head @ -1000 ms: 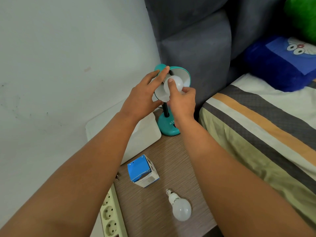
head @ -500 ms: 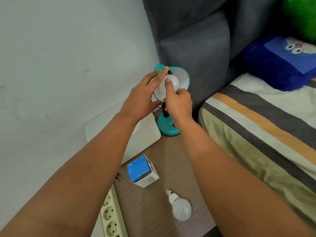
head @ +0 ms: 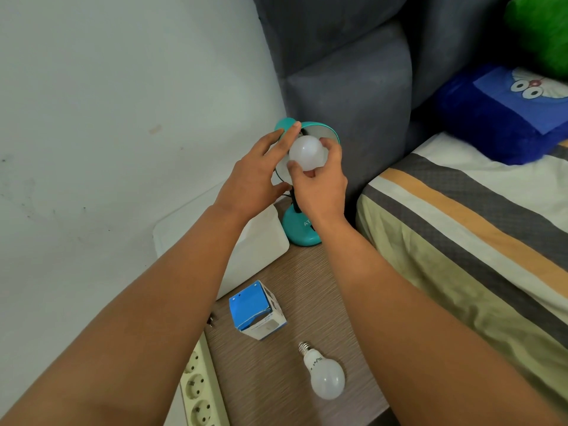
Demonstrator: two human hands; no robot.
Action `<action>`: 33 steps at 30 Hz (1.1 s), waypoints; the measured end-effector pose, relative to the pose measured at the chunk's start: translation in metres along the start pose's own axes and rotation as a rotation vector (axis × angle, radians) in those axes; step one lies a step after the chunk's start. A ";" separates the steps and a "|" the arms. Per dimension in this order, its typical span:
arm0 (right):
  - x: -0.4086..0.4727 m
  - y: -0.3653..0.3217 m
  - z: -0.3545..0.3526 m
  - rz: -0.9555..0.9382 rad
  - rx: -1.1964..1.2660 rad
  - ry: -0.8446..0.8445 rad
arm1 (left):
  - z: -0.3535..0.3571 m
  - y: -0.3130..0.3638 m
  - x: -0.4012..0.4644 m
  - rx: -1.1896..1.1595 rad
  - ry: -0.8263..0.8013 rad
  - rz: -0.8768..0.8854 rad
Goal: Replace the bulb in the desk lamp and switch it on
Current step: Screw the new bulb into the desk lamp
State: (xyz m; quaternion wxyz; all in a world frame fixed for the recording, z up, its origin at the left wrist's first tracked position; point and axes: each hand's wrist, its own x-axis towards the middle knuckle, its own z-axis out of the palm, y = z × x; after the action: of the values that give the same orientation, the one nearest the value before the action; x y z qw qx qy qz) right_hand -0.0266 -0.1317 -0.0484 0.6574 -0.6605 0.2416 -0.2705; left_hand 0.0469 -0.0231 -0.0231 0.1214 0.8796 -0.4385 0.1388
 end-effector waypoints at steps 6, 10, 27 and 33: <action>0.007 -0.001 0.002 0.104 -0.014 0.028 | 0.000 -0.001 -0.002 -0.021 0.010 0.003; 0.004 0.001 0.003 0.011 -0.010 0.040 | 0.000 0.000 -0.001 -0.003 0.009 0.001; -0.002 -0.003 -0.002 0.119 0.110 -0.011 | 0.001 -0.001 -0.001 -0.007 0.006 0.006; 0.008 -0.006 0.002 0.318 0.053 -0.024 | 0.001 0.000 -0.001 -0.009 0.016 0.008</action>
State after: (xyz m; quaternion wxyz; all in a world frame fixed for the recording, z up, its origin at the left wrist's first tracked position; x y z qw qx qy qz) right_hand -0.0202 -0.1356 -0.0422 0.7120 -0.5995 0.3280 -0.1614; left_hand 0.0466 -0.0224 -0.0240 0.1284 0.8762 -0.4416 0.1443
